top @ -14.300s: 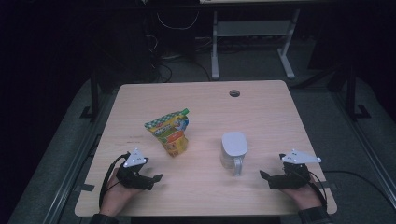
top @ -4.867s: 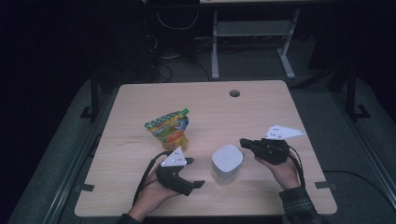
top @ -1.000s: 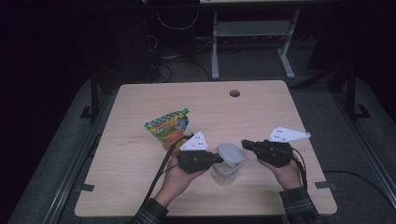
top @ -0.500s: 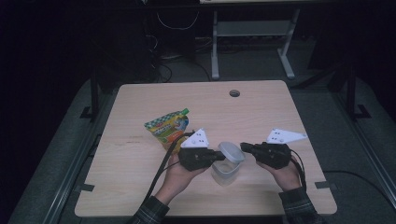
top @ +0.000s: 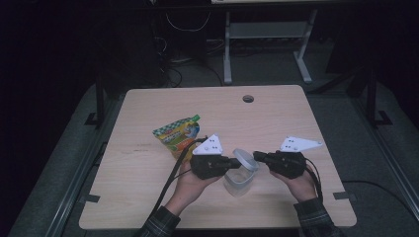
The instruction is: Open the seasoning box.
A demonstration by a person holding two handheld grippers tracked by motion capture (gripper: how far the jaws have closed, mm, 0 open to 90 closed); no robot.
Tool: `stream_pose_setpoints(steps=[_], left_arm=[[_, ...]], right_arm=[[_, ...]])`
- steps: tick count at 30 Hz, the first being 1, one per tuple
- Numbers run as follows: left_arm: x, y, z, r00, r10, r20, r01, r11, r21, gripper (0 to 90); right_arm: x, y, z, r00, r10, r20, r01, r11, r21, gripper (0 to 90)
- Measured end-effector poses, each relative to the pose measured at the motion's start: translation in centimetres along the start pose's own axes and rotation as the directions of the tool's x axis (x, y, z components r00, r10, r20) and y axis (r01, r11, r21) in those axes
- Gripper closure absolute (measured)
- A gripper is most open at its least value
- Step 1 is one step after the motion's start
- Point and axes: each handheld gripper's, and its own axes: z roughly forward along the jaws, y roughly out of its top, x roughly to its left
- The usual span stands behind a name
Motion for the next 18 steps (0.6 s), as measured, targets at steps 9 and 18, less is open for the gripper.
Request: stream_pose_setpoints(steps=[9, 18], left_arm=[[0.2, 0.6, 0.2, 0.9999, 0.000, 0.012, 0.000, 0.9999, -0.016, 90.0], [0.6, 1.1, 0.4, 1.0000, 0.006, 0.005, -0.006, 0.9996, -0.026, 90.0]], right_arm=[[-0.2, -0.3, 0.0, 1.0000, 0.009, 0.002, -0.009, 1.000, 0.004, 89.6], [-0.5, -0.5, 0.3, 0.9999, 0.011, -0.006, -0.011, 1.000, 0.012, 89.7]])
